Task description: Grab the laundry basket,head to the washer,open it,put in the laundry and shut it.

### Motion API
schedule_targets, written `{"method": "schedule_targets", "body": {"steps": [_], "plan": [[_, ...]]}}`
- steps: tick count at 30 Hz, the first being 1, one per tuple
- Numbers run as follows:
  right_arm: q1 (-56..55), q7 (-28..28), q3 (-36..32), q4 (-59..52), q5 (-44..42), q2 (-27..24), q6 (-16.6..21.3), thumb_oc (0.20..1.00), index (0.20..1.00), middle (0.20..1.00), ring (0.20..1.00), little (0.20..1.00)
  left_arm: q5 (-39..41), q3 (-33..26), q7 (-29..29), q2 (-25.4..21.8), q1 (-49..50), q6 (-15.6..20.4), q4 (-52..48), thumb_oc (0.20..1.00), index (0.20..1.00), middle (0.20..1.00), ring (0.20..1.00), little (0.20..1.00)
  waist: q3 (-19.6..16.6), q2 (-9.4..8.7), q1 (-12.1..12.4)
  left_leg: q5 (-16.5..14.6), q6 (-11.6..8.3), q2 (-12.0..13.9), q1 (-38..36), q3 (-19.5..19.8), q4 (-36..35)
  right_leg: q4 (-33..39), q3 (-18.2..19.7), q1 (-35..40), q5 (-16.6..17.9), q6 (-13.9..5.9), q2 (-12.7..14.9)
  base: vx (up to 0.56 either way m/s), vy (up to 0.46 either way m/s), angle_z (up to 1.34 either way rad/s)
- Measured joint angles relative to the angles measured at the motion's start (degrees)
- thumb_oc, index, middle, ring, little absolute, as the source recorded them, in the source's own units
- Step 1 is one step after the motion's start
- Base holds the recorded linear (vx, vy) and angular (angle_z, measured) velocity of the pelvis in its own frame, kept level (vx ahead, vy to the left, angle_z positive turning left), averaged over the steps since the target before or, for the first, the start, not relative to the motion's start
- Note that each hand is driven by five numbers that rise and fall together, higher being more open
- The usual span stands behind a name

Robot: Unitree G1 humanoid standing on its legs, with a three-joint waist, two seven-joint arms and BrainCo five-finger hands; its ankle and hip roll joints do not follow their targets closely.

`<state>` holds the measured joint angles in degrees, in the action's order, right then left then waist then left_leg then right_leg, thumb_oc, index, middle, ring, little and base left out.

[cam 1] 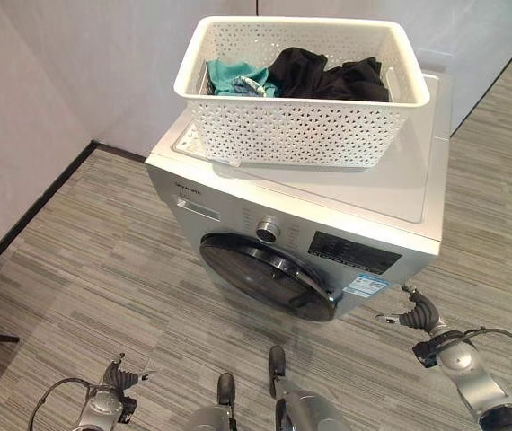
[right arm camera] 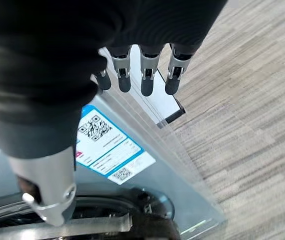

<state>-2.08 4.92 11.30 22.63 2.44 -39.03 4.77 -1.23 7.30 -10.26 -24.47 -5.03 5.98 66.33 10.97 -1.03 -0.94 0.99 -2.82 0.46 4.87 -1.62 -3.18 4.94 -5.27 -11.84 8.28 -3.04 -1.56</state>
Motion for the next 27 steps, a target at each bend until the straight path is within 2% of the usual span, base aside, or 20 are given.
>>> {"method": "schedule_targets", "body": {"steps": [3,6,10,13,17,23,27], "plan": [[-4.61,-1.86,0.22,-5.88,0.65,-1.91,-0.64,1.000,1.000,1.000,1.000,1.000,-0.01,-1.20,-0.13,-0.10,-0.04,-0.22,0.04,1.000,1.000,1.000,1.000,1.000,-0.04,-1.04,-0.06,0.12,-0.08,-0.21,0.53,1.19,0.16,-0.01,-0.32,-0.37,0.09,0.09,-0.08,-0.02,0.009,0.08],[-5.49,-4.89,4.20,-9.23,1.94,-0.91,0.93,1.000,1.000,1.000,1.000,1.000,-0.07,-1.56,-0.18,-0.10,-0.51,-0.41,0.20,1.000,1.000,1.000,1.000,1.000,-0.41,-1.66,0.01,0.15,-0.14,-0.16,1.13,1.48,1.04,-0.01,-1.47,-0.24,0.09,0.09,-0.06,-0.01,0.008,0.16],[-6.41,-5.43,3.33,-13.96,2.94,0.07,1.26,1.000,1.000,1.000,1.000,1.000,-0.07,-1.73,-0.63,-0.10,-0.54,-0.76,0.09,1.000,1.000,1.000,1.000,1.000,-0.45,-1.79,0.10,0.31,-0.35,-0.47,1.24,2.48,0.93,-0.01,-1.52,-0.14,0.33,0.13,0.14,-0.02,0.009,0.15],[-7.32,-6.71,2.74,-18.74,2.85,0.41,1.30,1.000,1.000,1.000,1.000,1.000,-0.08,-1.92,-0.76,-0.09,0.23,-0.94,0.13,1.000,1.000,1.000,1.000,1.000,-0.55,-2.70,0.15,0.49,-0.08,-0.83,1.16,2.50,0.93,-0.01,-1.54,-0.14,1.25,0.17,0.52,-0.01,0.000,0.04],[-3.60,-5.61,2.81,-14.44,4.89,0.59,1.33,1.000,1.000,1.000,1.000,1.000,-1.10,-1.47,-0.85,-0.04,-0.27,-1.14,-0.08,1.000,1.000,1.000,1.000,1.000,-0.39,-3.83,0.29,0.64,0.40,-1.28,1.15,2.48,0.86,-0.01,-1.37,-0.16,1.66,0.20,1.27,0.00,0.000,0.00],[-2.74,-2.80,1.54,-14.80,8.03,1.47,1.33,1.000,1.000,1.000,1.000,1.000,-1.60,-1.47,-2.42,-0.06,0.15,-1.14,-0.62,1.000,1.000,1.000,1.000,1.000,-0.21,-3.55,0.58,0.73,1.01,-1.63,1.29,2.68,0.72,0.00,-1.46,-0.22,1.73,0.23,1.67,0.00,0.000,0.01],[2.17,0.16,2.87,-7.62,9.60,3.61,1.37,1.000,1.000,1.000,1.000,1.000,-1.62,0.73,-3.18,0.18,-0.15,-1.12,-1.76,1.000,1.000,1.000,1.000,1.000,1.83,-1.86,1.52,0.63,0.77,-1.71,3.63,2.85,0.89,0.00,-1.67,-2.25,1.90,0.30,1.74,-0.05,-0.003,0.03]]}}
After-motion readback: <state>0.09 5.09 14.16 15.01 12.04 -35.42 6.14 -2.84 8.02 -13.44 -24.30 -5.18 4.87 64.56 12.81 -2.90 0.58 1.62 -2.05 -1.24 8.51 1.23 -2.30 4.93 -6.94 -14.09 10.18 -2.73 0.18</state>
